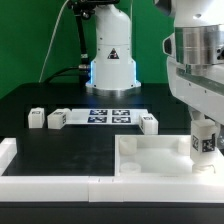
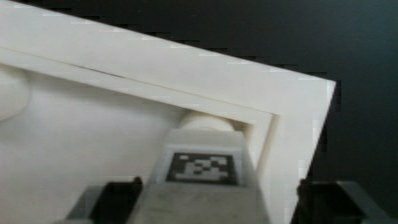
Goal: Assemble one leg
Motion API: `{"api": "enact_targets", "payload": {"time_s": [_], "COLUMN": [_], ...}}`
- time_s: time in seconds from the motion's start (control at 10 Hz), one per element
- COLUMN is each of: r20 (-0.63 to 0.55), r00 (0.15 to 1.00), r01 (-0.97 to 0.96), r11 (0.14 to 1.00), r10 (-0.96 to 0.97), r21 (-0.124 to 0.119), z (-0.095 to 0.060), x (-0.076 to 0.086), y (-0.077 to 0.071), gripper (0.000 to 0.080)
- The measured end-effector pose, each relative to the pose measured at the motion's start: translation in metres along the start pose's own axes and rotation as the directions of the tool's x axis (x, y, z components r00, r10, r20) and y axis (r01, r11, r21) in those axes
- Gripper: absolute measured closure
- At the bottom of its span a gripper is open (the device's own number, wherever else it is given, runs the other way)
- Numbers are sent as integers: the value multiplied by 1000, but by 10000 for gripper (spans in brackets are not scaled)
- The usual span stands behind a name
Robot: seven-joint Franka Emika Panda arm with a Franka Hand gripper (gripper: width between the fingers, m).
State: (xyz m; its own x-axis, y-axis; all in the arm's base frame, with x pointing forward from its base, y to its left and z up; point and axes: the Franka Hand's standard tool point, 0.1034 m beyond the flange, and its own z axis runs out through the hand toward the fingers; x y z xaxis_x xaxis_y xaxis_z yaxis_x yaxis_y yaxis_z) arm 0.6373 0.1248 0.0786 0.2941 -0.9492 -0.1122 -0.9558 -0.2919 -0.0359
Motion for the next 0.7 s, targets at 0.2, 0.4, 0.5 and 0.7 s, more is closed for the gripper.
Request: {"api": "enact_targets", "payload": {"time_s": [0.2, 0.4, 0.5, 0.7], "r20": [-3, -3, -2, -3], "r00": [952, 852, 775, 642], "r01": [305, 524, 632, 767], "r11": [952, 852, 775, 642], "r10": [-305, -524, -632, -767], "r21": [-3, -5, -5, -6], "z": [0, 1, 1, 1], "x": [-1, 0, 2, 3], "y": [0, 0, 1, 1], "gripper": [172, 155, 150, 150]}}
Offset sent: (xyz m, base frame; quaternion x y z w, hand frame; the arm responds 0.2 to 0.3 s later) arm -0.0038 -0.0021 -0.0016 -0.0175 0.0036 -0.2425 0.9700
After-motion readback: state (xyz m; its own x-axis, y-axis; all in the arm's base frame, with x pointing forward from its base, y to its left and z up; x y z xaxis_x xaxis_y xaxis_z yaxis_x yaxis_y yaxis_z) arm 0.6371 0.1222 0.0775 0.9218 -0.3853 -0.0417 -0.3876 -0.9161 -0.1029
